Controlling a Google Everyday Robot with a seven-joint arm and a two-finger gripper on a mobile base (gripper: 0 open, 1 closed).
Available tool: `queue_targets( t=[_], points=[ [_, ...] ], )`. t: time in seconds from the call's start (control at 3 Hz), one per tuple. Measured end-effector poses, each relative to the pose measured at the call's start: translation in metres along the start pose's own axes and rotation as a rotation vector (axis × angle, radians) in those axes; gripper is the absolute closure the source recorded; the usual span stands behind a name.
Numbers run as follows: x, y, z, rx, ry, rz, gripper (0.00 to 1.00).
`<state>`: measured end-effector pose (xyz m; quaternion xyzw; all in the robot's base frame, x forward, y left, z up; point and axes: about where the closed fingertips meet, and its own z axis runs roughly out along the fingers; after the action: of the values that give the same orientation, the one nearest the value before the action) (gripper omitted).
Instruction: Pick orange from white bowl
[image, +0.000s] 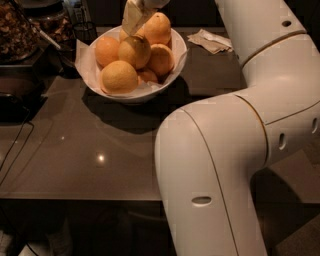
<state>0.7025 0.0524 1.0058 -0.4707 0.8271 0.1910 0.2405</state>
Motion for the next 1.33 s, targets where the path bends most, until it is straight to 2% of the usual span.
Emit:
queue_targets(
  t=[1.0,1.33],
  points=[
    [0.0000,0.0000,0.0000,0.000,0.000,0.000,0.11],
    [-0.0001,0.0000,0.0001,0.000,0.000,0.000,0.00]
  ],
)
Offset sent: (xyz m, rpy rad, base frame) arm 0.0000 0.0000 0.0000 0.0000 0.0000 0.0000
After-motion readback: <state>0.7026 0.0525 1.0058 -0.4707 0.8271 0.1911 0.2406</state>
